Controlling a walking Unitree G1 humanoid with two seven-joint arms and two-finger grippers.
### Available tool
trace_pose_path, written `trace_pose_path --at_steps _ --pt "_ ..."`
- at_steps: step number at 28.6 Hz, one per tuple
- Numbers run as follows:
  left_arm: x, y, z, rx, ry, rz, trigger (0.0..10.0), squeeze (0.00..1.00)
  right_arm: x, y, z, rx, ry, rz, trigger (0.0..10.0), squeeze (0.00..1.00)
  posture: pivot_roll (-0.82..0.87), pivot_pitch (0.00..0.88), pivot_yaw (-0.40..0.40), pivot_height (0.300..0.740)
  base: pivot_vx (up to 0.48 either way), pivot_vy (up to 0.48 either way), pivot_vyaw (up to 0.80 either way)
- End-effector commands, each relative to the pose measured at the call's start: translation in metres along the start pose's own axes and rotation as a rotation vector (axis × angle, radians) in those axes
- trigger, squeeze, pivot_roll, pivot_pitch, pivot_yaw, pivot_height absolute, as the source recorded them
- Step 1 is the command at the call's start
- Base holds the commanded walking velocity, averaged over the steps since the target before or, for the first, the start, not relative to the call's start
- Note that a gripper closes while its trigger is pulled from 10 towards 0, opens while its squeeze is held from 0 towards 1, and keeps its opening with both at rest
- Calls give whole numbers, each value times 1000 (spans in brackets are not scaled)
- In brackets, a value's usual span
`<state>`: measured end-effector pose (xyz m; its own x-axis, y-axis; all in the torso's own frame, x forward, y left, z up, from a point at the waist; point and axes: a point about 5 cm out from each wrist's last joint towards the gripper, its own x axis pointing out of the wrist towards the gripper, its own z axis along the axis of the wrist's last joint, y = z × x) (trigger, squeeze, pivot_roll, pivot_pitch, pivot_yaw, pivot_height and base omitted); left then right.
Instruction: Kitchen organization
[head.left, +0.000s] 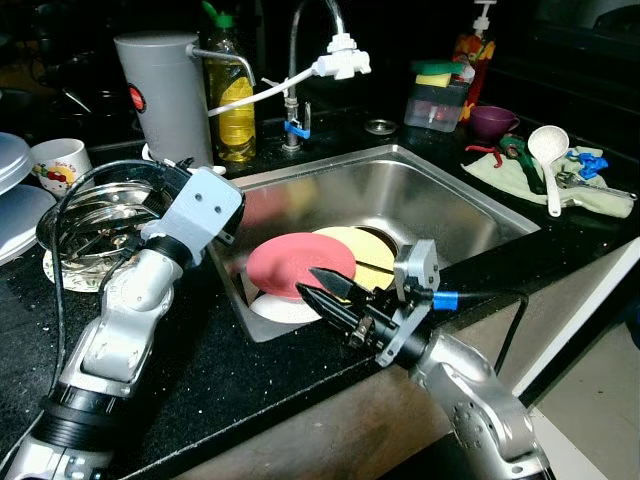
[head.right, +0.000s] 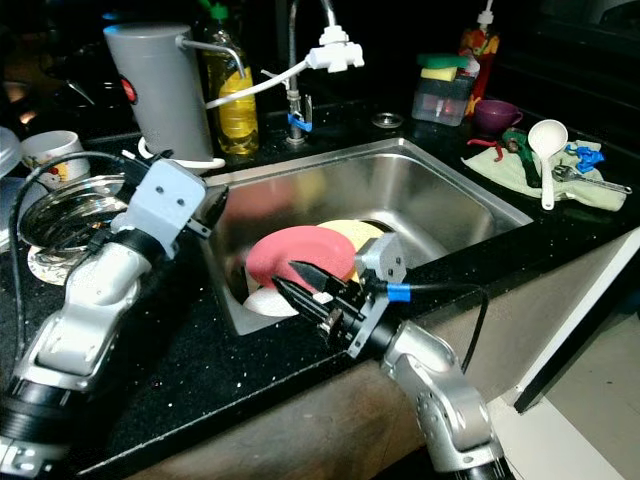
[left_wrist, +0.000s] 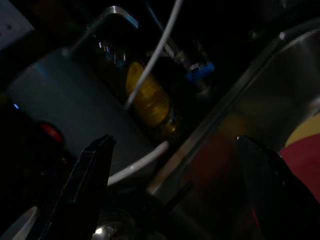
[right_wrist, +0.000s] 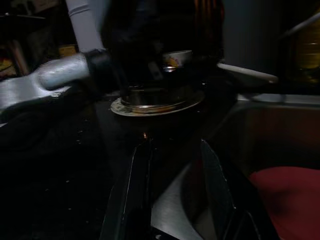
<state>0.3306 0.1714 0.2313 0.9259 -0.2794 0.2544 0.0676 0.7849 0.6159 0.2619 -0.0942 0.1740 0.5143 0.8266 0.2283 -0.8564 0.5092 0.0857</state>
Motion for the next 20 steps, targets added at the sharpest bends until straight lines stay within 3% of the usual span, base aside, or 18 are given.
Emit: trace_pose_path --at_steps 1,10,11,20 --pt "2 2 -6 29 17 -33 10000 0 0 6 -1 21 4 20 10000 0 -10 0 -35 740 0 0 0" --pt "8 10 -27 58 76 -60 10000 0 -2 16 2 56 -9 38 10000 0 -33 0 -29 740 0 0 0" --pt "9 9 -28 54 78 -70 0 0 -2 17 2 59 -9 37 10000 0 -39 0 -27 740 0 0 0" --pt "14 0 -30 50 76 -133 0 0 -1 19 7 77 -22 23 10000 0 -51 0 -19 740 0 0 0"
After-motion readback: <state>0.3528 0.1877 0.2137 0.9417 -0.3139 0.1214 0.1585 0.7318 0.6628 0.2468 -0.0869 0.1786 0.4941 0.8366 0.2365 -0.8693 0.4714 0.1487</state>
